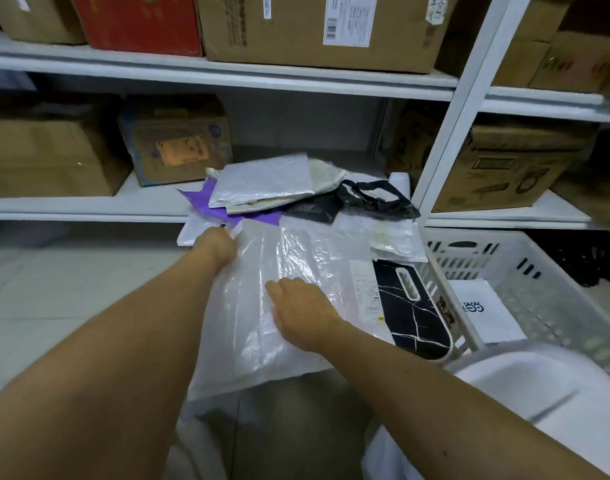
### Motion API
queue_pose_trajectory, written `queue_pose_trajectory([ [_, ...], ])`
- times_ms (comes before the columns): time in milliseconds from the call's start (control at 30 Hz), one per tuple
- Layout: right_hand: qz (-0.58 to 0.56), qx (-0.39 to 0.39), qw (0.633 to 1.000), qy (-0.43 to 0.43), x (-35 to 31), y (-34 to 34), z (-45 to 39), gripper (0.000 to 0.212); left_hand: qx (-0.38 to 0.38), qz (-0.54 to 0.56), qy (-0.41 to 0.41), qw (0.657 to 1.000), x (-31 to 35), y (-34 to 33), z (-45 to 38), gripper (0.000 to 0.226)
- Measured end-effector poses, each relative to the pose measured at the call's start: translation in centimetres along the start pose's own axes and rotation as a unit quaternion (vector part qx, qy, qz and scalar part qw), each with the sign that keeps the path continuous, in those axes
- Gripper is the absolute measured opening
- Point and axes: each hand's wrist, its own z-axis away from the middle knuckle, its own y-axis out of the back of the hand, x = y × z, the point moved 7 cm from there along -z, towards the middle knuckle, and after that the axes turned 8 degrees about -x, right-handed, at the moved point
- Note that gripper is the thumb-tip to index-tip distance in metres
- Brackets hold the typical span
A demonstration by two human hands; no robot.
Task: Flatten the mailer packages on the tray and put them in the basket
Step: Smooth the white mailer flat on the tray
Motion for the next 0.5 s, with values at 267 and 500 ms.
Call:
queue_pose_trajectory([
  [267,-0.030,-0.083,0.974,-0.207,9.8,-6.2,-0.2,0.036,0.135,-0.151,0.043,0.978,-1.3,-1.5,-4.2,0.023],
  [500,-0.038,-0.049,0.974,-0.219,10.2,-8.5,-1.5,0.032,0.167,-0.096,0.021,0.981,-2.4,-4.4,-6.0,0.048],
])
